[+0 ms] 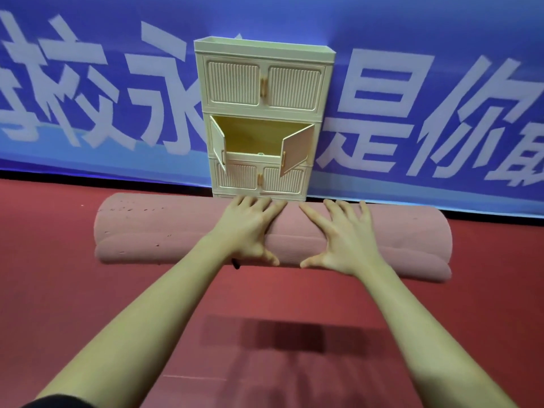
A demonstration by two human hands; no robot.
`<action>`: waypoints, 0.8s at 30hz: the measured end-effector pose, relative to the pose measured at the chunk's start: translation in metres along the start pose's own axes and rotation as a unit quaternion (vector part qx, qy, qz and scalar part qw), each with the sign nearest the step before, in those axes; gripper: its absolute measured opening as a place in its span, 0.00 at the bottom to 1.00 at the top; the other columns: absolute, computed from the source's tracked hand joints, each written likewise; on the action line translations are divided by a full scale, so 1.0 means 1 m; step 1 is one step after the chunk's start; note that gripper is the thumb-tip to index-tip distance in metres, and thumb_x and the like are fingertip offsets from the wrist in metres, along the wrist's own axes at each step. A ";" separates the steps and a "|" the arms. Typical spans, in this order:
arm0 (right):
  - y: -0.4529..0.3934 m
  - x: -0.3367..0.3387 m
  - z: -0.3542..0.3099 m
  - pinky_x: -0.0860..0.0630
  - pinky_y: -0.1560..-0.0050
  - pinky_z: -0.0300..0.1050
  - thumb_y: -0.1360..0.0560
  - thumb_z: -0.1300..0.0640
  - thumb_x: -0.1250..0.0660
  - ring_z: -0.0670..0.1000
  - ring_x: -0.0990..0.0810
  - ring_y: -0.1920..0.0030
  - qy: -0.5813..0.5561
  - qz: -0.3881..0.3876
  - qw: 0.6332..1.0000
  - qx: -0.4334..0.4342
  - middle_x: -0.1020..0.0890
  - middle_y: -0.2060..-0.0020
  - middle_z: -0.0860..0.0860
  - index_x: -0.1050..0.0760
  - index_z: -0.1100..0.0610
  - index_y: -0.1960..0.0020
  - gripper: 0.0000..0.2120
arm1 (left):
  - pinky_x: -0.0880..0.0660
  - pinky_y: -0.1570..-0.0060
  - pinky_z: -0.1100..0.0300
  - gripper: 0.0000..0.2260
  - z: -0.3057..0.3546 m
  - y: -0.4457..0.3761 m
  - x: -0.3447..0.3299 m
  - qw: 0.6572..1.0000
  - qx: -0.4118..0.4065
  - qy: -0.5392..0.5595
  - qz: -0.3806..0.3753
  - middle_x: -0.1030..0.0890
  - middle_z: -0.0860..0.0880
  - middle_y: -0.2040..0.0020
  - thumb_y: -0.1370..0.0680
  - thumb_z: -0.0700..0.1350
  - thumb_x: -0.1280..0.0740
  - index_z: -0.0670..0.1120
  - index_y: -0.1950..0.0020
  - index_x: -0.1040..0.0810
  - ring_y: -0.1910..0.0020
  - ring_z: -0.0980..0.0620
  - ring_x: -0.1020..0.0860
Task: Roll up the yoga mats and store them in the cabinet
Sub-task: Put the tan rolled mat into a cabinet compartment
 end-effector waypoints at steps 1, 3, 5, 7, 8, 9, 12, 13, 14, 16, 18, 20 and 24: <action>-0.011 -0.007 0.004 0.37 0.39 0.69 0.53 0.24 0.31 0.62 0.25 0.40 0.000 -0.002 1.000 -0.002 0.23 0.41 0.60 0.35 0.41 0.29 0.55 | 0.35 0.38 0.51 0.54 -0.008 -0.013 -0.004 1.000 -0.005 -0.004 0.005 0.27 0.48 0.34 0.45 0.71 0.28 0.49 0.25 0.39 0.38 0.43 0.28; -0.035 -0.026 0.009 0.35 0.40 0.68 0.53 0.24 0.31 0.61 0.25 0.41 -0.004 -0.006 1.000 -0.009 0.22 0.42 0.59 0.34 0.41 0.29 0.54 | 0.32 0.40 0.51 0.54 -0.026 -0.037 -0.017 1.000 -0.017 -0.010 0.010 0.25 0.47 0.36 0.46 0.71 0.28 0.48 0.26 0.36 0.41 0.43 0.27; -0.061 -0.046 0.012 0.33 0.41 0.67 0.53 0.23 0.31 0.61 0.24 0.42 -0.009 -0.007 1.000 -0.017 0.21 0.43 0.59 0.32 0.42 0.30 0.54 | 0.31 0.41 0.50 0.54 -0.048 -0.060 -0.032 1.000 -0.024 -0.013 0.006 0.24 0.47 0.37 0.47 0.72 0.28 0.48 0.27 0.35 0.41 0.43 0.26; -0.093 -0.065 0.012 0.32 0.42 0.66 0.54 0.24 0.31 0.61 0.23 0.43 -0.009 -0.005 1.000 -0.024 0.21 0.44 0.59 0.30 0.43 0.32 0.53 | 0.31 0.41 0.51 0.54 -0.075 -0.084 -0.046 0.999 -0.029 -0.015 -0.002 0.25 0.48 0.36 0.46 0.72 0.28 0.48 0.26 0.37 0.40 0.43 0.27; -0.111 -0.074 0.011 0.32 0.42 0.65 0.54 0.24 0.31 0.61 0.23 0.43 -0.007 -0.002 1.000 -0.027 0.21 0.44 0.59 0.29 0.43 0.32 0.52 | 0.32 0.41 0.51 0.54 -0.091 -0.096 -0.052 0.999 -0.030 -0.015 -0.002 0.26 0.48 0.36 0.46 0.72 0.29 0.48 0.25 0.37 0.40 0.43 0.27; -0.130 -0.083 0.010 0.32 0.43 0.65 0.54 0.24 0.30 0.61 0.23 0.44 -0.005 0.001 1.000 -0.029 0.21 0.44 0.59 0.29 0.43 0.32 0.52 | 0.32 0.41 0.51 0.54 -0.108 -0.109 -0.057 0.999 -0.032 -0.015 0.000 0.26 0.48 0.36 0.45 0.72 0.29 0.48 0.25 0.38 0.41 0.43 0.27; -0.194 -0.105 0.003 0.32 0.43 0.65 0.53 0.25 0.30 0.62 0.23 0.43 -0.003 0.003 0.999 -0.040 0.21 0.43 0.60 0.29 0.44 0.33 0.51 | 0.33 0.41 0.51 0.54 -0.163 -0.148 -0.065 0.999 -0.044 -0.016 0.007 0.26 0.47 0.36 0.45 0.72 0.28 0.48 0.25 0.38 0.41 0.43 0.27; -0.214 -0.111 0.000 0.32 0.43 0.65 0.53 0.25 0.30 0.62 0.23 0.43 -0.004 0.004 0.999 -0.045 0.21 0.43 0.60 0.29 0.44 0.33 0.51 | 0.33 0.41 0.50 0.54 -0.182 -0.160 -0.067 0.999 -0.048 -0.020 0.011 0.26 0.47 0.36 0.45 0.72 0.28 0.48 0.25 0.38 0.41 0.42 0.26; -0.234 -0.116 -0.002 0.33 0.43 0.65 0.53 0.25 0.30 0.62 0.24 0.43 -0.005 0.005 0.999 -0.049 0.22 0.42 0.59 0.30 0.43 0.32 0.51 | 0.32 0.41 0.50 0.55 -0.200 -0.172 -0.068 0.998 -0.051 -0.024 0.018 0.25 0.47 0.36 0.46 0.72 0.28 0.48 0.25 0.37 0.41 0.42 0.26; -0.270 -0.125 -0.005 0.33 0.43 0.65 0.52 0.24 0.31 0.62 0.24 0.42 -0.009 0.012 0.998 -0.060 0.22 0.41 0.59 0.31 0.43 0.32 0.51 | 0.30 0.43 0.49 0.55 -0.234 -0.196 -0.070 0.998 -0.059 -0.027 0.027 0.24 0.47 0.37 0.48 0.73 0.29 0.48 0.26 0.35 0.43 0.42 0.25; -0.301 -0.133 -0.007 0.34 0.42 0.65 0.52 0.25 0.31 0.62 0.25 0.42 -0.014 0.020 0.997 -0.070 0.23 0.40 0.59 0.32 0.43 0.31 0.51 | 0.30 0.43 0.49 0.54 -0.263 -0.219 -0.073 0.997 -0.068 -0.025 0.033 0.24 0.47 0.38 0.48 0.73 0.29 0.49 0.27 0.35 0.43 0.43 0.25; -0.329 -0.140 -0.007 0.34 0.42 0.64 0.51 0.25 0.30 0.61 0.25 0.42 -0.020 0.026 0.996 -0.081 0.23 0.40 0.59 0.33 0.43 0.32 0.50 | 0.30 0.43 0.48 0.54 -0.285 -0.240 -0.074 0.995 -0.083 -0.029 0.047 0.24 0.46 0.38 0.48 0.72 0.29 0.48 0.28 0.34 0.43 0.42 0.25; -0.380 -0.160 -0.001 0.34 0.43 0.63 0.52 0.27 0.28 0.62 0.25 0.42 -0.028 0.049 0.993 -0.100 0.23 0.41 0.59 0.31 0.43 0.33 0.50 | 0.32 0.40 0.47 0.55 -0.325 -0.286 -0.081 0.992 -0.105 -0.046 0.057 0.24 0.46 0.38 0.49 0.73 0.29 0.49 0.27 0.35 0.43 0.42 0.25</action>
Point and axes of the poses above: each hand's wrist, its own y-axis away from the middle knuckle, its own x-axis out of the back of the hand, z = x × y, the point moved 8 cm from there along -y, towards the middle knuckle
